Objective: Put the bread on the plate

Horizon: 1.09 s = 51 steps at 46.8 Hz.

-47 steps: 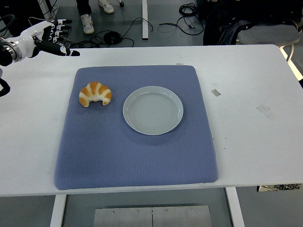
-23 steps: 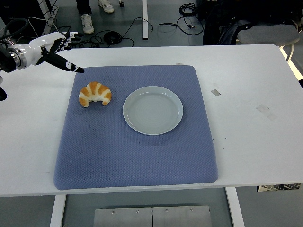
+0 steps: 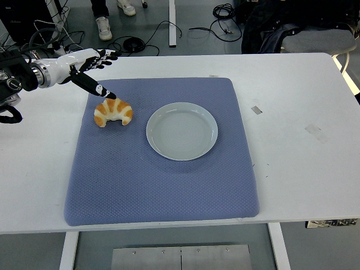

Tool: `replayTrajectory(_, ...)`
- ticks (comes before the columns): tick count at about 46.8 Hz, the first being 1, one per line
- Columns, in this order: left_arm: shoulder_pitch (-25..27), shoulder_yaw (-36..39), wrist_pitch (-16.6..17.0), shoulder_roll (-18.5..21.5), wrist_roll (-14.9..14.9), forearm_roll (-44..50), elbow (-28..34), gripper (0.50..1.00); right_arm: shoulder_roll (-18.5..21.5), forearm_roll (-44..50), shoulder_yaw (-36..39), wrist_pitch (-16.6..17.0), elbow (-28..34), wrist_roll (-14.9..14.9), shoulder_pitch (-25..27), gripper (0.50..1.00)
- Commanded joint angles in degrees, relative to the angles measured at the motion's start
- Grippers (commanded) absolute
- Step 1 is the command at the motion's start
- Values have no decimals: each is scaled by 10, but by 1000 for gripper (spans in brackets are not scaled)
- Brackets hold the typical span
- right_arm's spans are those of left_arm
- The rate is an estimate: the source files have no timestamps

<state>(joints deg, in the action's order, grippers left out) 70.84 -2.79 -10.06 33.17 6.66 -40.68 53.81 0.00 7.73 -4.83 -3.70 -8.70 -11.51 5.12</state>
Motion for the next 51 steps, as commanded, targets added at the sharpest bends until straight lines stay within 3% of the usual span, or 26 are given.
replayTrajectory(1,3,6,-1,1,-9,-3,2,995,0,0,0,0,0,0,0,1000)
replayTrajectory(8,5,8,-1,1,-39,-4,2,992,0,0,0,0,0,0,0,1000)
replayTrajectory(21,-1,9,0,8,-38,-65,33,992,0,0,0,0,0,0,0,1000)
replayTrajectory(51,-2,42,29,4,-38,-132,30,986,0,0,0,0,0,0,0,1000)
